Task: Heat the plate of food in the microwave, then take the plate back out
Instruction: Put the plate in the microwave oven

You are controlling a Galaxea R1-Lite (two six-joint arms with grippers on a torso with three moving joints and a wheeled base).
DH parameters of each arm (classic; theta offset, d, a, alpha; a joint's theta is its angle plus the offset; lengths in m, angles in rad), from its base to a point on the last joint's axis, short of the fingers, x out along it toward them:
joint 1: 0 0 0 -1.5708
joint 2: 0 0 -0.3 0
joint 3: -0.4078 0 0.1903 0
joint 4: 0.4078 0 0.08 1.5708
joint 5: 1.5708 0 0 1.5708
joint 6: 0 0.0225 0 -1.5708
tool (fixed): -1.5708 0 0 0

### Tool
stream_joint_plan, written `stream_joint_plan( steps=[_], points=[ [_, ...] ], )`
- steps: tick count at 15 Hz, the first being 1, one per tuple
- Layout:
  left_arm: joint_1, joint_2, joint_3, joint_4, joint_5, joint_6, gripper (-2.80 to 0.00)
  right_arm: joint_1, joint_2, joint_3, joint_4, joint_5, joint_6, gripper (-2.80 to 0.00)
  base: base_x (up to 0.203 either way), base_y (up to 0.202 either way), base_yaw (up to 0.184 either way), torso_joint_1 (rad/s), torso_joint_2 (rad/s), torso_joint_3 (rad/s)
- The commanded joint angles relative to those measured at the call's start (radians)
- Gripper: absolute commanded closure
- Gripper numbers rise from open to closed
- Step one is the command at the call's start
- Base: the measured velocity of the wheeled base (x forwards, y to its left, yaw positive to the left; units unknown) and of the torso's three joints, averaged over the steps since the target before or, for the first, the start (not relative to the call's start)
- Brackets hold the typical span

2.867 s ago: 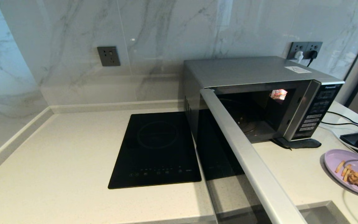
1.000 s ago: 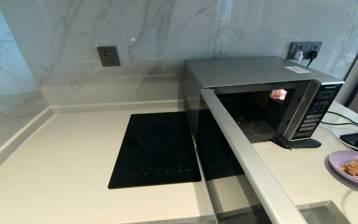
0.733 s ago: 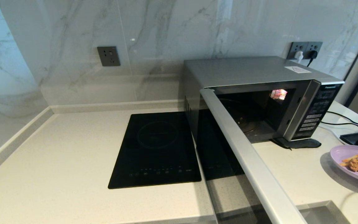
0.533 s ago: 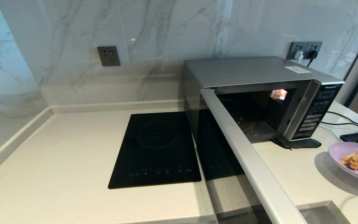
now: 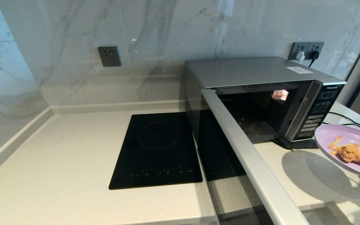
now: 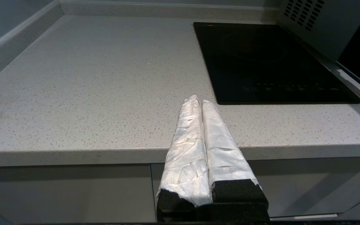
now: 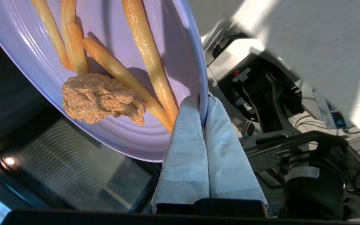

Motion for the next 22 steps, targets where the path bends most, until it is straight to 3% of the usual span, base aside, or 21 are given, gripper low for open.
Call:
stream_joint_plan(
  steps=[1,4,7,10,18,22],
  points=[
    [0.0,0.002,0.0,0.0,0.0,-0.001,0.0,0.1,-0.067,0.004,0.015,0.008,0.011,0.0,0.0,0.0,0.0,0.0,0.0,0.0],
    [0.0,0.002,0.0,0.0,0.0,-0.001,0.0,0.269,-0.08,-0.006,0.01,0.007,0.108,0.0,0.0,0.0,0.0,0.0,0.0,0.0],
    [0.0,0.002,0.0,0.0,0.0,-0.001,0.0,0.435,-0.066,-0.018,-0.075,-0.003,0.27,0.0,0.0,0.0,0.0,0.0,0.0,0.0],
    [0.0,0.002,0.0,0.0,0.0,-0.001,0.0,0.574,-0.03,-0.018,-0.212,-0.11,0.452,0.0,0.0,0.0,0.0,0.0,0.0,0.0],
    [0.0,0.002,0.0,0.0,0.0,-0.001,0.0,0.692,0.087,-0.05,-0.423,-0.193,0.671,0.0,0.0,0.0,0.0,0.0,0.0,0.0],
    [0.0,0.002,0.0,0.0,0.0,-0.001,0.0,0.722,0.224,-0.206,-0.44,-0.204,0.761,0.0,0.0,0.0,0.0,0.0,0.0,0.0]
  ],
)
